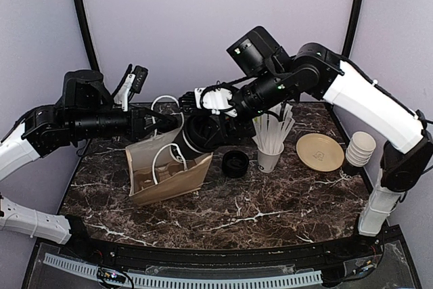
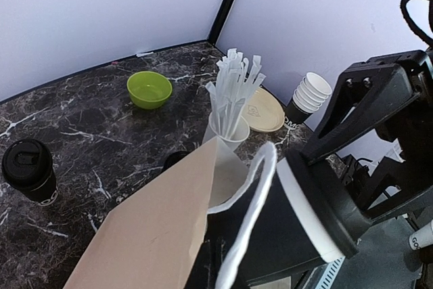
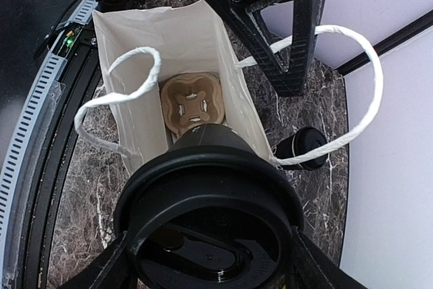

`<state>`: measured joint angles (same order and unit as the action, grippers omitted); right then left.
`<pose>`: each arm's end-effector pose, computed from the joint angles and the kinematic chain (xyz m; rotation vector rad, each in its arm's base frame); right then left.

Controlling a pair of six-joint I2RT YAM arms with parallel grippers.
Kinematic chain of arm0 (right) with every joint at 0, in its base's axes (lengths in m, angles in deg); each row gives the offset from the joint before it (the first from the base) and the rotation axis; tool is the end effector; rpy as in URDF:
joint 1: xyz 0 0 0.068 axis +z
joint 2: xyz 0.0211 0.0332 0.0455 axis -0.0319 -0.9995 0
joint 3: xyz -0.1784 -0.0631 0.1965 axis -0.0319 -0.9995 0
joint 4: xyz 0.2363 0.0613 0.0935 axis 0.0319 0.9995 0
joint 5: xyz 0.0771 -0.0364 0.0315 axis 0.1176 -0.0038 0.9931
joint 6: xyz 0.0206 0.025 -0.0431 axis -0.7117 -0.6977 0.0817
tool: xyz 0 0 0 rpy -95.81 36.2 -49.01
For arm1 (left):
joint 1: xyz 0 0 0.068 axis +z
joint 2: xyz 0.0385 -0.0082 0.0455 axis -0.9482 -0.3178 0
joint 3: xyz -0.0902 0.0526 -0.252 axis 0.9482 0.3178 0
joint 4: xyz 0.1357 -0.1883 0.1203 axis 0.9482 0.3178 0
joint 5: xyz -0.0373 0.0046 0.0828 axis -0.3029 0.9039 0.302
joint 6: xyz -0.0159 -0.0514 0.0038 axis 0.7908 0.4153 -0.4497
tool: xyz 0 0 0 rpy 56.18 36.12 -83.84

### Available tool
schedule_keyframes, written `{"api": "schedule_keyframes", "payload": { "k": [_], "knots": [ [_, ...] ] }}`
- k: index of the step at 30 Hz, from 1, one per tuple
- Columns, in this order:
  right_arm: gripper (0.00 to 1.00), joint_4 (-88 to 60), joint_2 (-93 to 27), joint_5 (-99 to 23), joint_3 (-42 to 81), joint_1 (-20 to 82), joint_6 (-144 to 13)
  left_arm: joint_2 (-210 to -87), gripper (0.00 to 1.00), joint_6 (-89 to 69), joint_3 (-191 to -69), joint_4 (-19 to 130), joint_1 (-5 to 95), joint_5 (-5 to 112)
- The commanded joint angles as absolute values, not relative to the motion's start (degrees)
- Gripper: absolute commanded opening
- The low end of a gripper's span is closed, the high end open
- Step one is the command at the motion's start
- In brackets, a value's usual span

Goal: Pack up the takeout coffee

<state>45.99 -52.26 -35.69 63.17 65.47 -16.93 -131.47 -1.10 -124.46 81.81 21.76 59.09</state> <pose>0.1546 0.3263 0.4366 -1.8994 1.3327 0.4045 0.1429 -0.1712 0.4006 0.5280 1.8816 -0.8785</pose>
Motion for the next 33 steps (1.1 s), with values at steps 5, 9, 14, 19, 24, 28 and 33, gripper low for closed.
{"api": "schedule_keyframes", "payload": {
  "k": [5, 9, 14, 19, 24, 28, 33],
  "knots": [
    [0.54, 45.09, -55.97, -39.11, 64.15, 69.25, -16.15, -130.60, 0.02, -2.72, -122.69, 79.89, 21.87, 54.43],
    [0.54, 45.11, -56.46, -42.03, 63.51, 71.50, -16.22, -130.65, 0.04, -3.08, -122.69, 80.85, 21.90, 54.93],
    [0.54, 44.63, -54.77, -45.12, 60.01, 74.21, -15.46, -129.56, 0.22, -3.77, -123.23, 81.26, 21.85, 56.06],
    [0.54, 45.10, -54.62, -45.77, 58.60, 77.09, -14.82, -129.04, 0.41, -4.37, -123.47, 80.82, 21.83, 55.39],
    [0.54, 45.77, -55.20, -45.74, 57.36, 79.10, -14.76, -128.50, 0.61, -4.91, -124.10, 79.98, 21.89, 50.78],
    [0.54, 44.95, -54.97, -49.55, 55.03, 80.63, -14.60, -126.32, 0.71, -5.77, -125.66, 82.29, 21.88, 54.36],
    [0.53, 43.01, -54.74, -52.86, 51.11, 82.60, -14.24, -124.83, 0.80, -7.04, -124.88, 84.57, 21.90, 70.81]
  ]
}}
